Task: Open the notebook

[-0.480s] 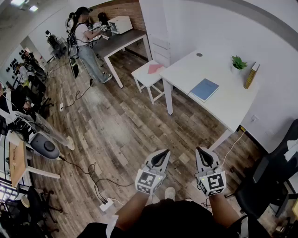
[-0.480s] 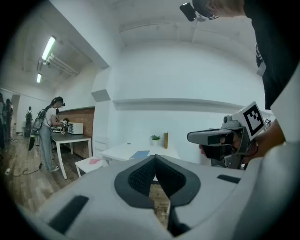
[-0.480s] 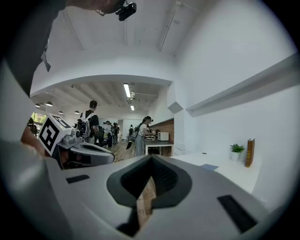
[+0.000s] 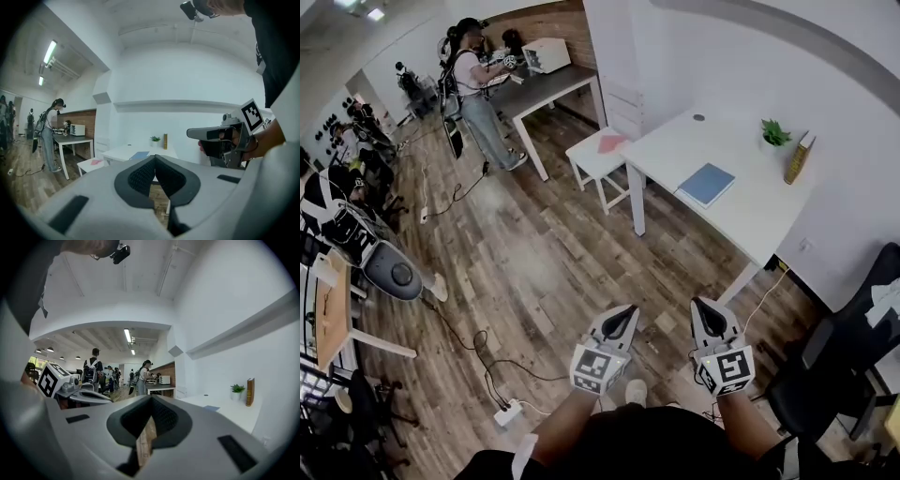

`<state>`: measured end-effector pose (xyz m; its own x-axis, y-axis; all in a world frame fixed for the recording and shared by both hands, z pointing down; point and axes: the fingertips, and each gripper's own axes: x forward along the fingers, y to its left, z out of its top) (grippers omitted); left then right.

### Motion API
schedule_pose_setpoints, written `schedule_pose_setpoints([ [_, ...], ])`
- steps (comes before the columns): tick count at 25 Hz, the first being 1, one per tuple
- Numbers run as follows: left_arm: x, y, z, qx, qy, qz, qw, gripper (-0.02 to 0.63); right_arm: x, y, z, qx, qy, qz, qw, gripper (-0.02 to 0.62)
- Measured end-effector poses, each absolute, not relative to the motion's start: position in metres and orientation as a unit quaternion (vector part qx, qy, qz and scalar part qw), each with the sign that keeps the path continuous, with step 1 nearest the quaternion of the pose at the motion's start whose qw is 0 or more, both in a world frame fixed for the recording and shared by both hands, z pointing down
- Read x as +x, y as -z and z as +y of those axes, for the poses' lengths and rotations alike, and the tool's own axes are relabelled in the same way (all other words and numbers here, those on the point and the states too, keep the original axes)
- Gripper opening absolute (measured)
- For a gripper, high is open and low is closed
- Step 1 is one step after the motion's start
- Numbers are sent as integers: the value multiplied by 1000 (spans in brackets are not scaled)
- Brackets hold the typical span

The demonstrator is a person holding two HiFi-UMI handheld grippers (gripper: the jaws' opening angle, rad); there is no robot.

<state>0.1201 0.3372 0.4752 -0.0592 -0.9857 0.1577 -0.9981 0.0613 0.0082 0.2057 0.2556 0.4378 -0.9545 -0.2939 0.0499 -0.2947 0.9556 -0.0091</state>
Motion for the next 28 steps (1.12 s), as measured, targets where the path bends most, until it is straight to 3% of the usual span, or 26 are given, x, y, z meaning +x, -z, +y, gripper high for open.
schedule_pose_setpoints([
  [28, 27, -489, 275, 710, -51, -699, 67, 5, 120, -440, 204, 171, 5, -985, 26, 2],
])
